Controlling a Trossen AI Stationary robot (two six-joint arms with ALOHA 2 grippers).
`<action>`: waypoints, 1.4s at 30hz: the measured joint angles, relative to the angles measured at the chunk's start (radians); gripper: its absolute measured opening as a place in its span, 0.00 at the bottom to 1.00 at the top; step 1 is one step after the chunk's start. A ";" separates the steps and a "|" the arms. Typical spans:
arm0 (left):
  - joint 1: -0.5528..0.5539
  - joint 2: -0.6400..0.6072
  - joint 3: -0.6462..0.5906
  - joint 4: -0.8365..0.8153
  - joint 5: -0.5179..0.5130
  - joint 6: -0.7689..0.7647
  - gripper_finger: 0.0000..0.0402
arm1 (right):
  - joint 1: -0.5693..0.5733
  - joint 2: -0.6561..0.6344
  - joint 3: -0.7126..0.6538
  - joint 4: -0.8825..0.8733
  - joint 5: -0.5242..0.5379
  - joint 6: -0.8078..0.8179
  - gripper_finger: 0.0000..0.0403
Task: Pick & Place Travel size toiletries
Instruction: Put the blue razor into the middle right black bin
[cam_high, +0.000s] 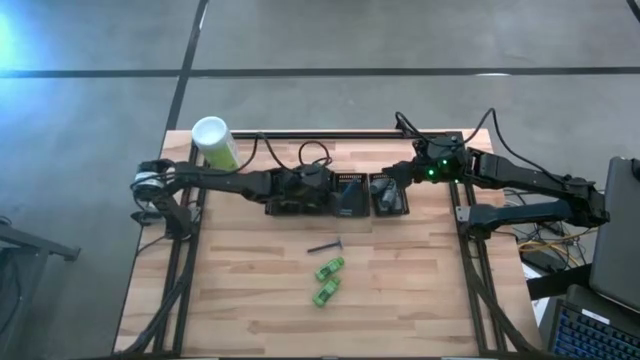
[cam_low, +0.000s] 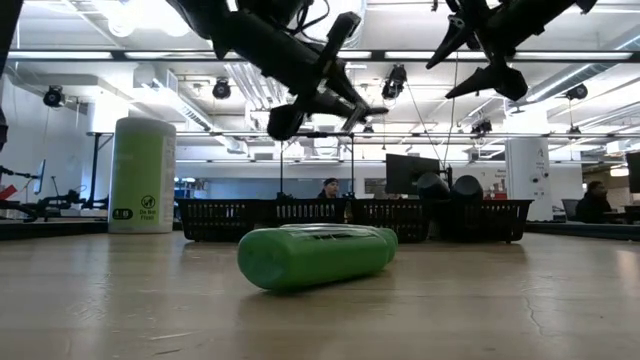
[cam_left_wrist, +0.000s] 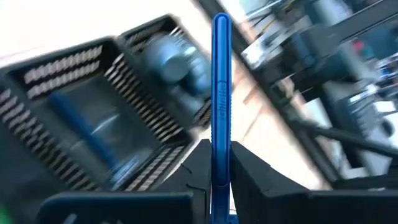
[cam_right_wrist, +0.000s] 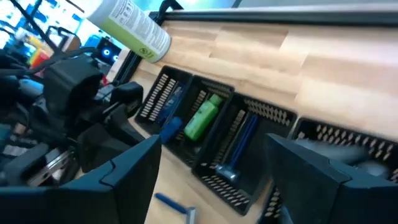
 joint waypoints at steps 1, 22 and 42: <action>0.000 0.000 0.000 0.029 0.001 0.001 0.09 | 0.000 0.004 -0.002 0.003 -0.009 0.025 0.70; 0.009 0.000 0.001 0.209 -0.043 0.021 0.09 | 0.078 0.250 -0.063 0.520 -0.052 0.180 0.66; 0.009 0.000 0.000 0.192 -0.066 0.051 0.09 | 0.076 0.304 -0.063 0.535 -0.026 0.198 0.21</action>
